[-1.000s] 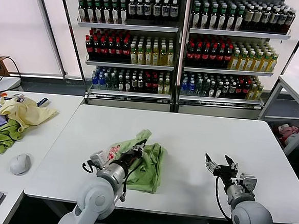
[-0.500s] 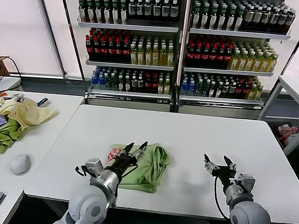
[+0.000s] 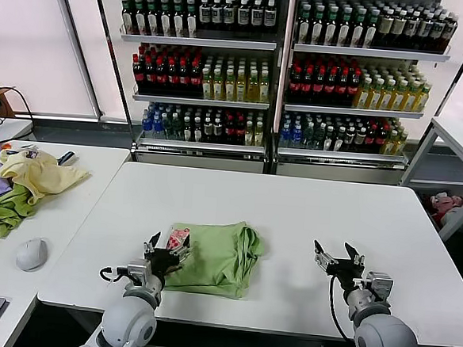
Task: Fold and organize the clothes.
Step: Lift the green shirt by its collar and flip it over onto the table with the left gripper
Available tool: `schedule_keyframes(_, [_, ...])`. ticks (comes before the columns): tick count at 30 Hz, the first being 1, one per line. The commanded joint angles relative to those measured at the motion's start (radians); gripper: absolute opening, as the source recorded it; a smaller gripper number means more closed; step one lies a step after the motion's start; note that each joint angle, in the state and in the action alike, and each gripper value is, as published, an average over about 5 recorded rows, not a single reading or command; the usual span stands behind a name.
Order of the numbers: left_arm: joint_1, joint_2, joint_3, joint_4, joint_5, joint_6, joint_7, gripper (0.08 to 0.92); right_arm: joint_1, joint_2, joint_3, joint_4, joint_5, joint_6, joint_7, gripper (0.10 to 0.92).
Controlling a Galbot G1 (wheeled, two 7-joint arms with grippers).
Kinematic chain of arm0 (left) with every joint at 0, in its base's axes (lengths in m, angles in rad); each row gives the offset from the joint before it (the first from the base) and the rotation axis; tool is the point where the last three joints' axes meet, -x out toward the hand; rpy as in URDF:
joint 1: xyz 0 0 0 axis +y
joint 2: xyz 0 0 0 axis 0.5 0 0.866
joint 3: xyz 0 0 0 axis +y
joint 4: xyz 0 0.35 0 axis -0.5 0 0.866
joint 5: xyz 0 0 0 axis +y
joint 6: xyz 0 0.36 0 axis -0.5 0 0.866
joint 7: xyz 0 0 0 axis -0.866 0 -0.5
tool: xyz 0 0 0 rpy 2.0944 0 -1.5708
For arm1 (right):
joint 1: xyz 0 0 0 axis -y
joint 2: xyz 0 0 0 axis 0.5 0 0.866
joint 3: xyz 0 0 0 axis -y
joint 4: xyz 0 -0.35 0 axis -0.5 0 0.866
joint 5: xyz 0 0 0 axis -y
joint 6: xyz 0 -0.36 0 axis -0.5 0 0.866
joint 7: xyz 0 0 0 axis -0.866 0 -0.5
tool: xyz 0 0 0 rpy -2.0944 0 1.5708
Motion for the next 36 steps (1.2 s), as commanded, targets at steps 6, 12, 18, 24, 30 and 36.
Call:
schedule_keyframes(6, [0.049,0.007,0.031,-0.013,0.056,0.084,0.004,0.628,0.001,0.006,0.002,0.014,-0.002,-0.005,0.002,0.823])
schedule_keyframes(12, [0.024,0.009,0.008,-0.012,-0.102,0.123,0.011,0.455,-0.003,0.007,0.008,0.023,-0.001,-0.007,0.004,0.823])
schedule_keyframes(18, [0.013,0.000,-0.091,-0.034,-0.347,0.126,-0.003,0.282,-0.011,0.009,0.017,0.032,0.000,-0.007,0.007,0.823])
schedule_keyframes(24, [0.008,0.033,-0.265,-0.085,-0.552,0.132,-0.005,0.124,-0.017,0.008,0.025,0.038,0.004,-0.006,0.008,0.823])
schedule_keyframes(30, [-0.007,0.171,-0.452,-0.117,-0.724,0.182,-0.002,0.094,-0.011,0.008,0.026,0.036,0.011,-0.004,0.008,0.823])
schedule_keyframes(36, [-0.039,0.309,-0.583,-0.159,-0.823,0.206,-0.010,0.094,0.002,0.016,0.020,0.033,0.016,0.000,0.007,0.823])
